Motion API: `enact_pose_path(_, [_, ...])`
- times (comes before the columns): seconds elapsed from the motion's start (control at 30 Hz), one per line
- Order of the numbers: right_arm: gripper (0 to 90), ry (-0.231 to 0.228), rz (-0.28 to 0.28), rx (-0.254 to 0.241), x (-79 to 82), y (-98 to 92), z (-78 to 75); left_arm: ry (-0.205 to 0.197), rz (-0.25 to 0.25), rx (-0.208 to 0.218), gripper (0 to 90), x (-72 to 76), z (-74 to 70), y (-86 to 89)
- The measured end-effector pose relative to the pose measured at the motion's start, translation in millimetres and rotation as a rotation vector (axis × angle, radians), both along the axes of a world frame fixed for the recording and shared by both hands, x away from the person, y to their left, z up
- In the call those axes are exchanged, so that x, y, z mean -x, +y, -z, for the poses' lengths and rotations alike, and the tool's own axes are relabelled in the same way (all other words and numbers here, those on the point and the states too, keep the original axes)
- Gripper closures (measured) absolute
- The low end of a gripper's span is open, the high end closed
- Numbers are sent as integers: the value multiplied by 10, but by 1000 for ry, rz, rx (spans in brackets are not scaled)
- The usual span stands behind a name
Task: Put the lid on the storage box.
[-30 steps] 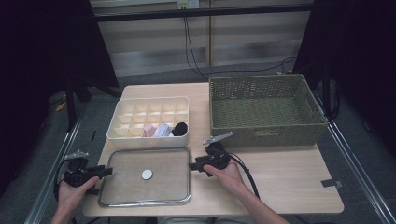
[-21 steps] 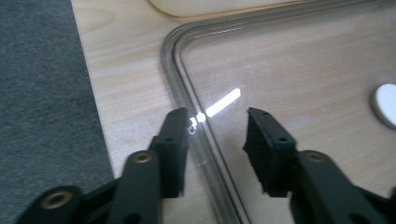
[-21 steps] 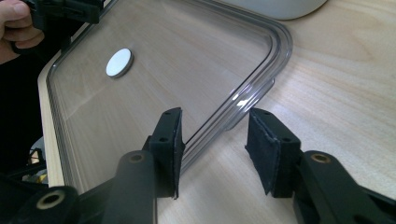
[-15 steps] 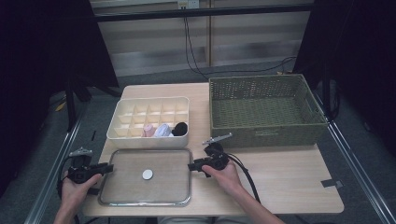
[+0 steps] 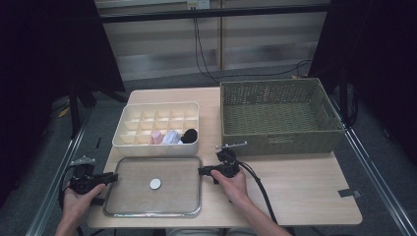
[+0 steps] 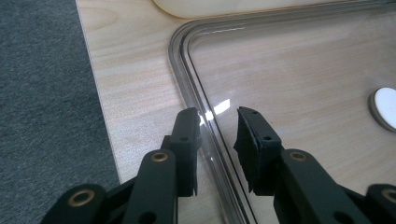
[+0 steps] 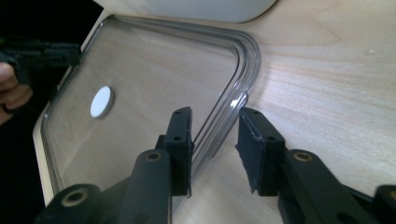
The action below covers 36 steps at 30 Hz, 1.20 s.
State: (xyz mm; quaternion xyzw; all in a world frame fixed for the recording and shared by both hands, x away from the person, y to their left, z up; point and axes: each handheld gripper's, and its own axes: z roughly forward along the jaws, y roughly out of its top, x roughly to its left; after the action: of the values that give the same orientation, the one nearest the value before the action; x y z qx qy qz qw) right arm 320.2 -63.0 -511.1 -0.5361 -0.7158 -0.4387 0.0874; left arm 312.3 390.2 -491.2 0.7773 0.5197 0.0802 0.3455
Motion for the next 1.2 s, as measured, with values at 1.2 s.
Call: enact_pose_path(1.2, [646, 92, -65, -218, 45, 79, 164, 4, 6, 49, 697, 39, 25, 24])
